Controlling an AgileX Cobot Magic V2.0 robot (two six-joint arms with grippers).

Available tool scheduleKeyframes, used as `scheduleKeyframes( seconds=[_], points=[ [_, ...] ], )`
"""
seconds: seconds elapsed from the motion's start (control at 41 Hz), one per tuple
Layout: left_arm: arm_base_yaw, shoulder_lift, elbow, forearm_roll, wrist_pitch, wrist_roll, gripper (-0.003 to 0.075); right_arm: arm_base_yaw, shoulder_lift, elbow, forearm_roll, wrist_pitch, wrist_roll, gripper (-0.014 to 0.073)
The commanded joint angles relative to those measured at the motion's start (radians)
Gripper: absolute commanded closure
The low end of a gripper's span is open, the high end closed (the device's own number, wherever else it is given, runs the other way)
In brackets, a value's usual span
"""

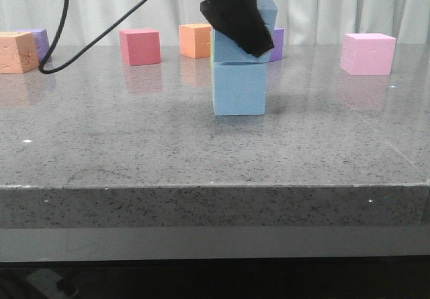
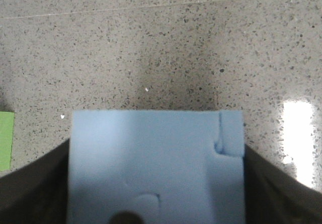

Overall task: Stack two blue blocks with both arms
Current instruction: 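Open the left gripper to release the cube on the stack, then raise the left gripper up away from the stack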

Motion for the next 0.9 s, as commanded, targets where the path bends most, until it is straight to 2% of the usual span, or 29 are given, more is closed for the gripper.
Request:
scheduleKeyframes(
  seconds=[0.0,0.39,0.56,0.877],
  points=[
    [-0.005,-0.055,-0.032,-0.03,-0.044,0.0,0.0195,-0.006,-0.004,-0.021,-0.001,-0.06,-0.01,-0.007],
    [-0.005,-0.057,-0.032,-0.03,-0.05,0.0,0.0181,-0.006,-0.004,-0.021,-0.001,-0.06,-0.01,-0.007],
    [-0.005,-0.086,-0.032,-0.028,-0.053,-0.006,0.0119,-0.006,-0.004,-0.021,-0.001,-0.06,-0.01,-0.007],
    [-0.005,-0.194,-0.032,-0.03,0.034,-0.049,0.0121,-0.006,-0.004,-0.021,-0.001,-0.06,-0.01,-0.007]
  ],
)
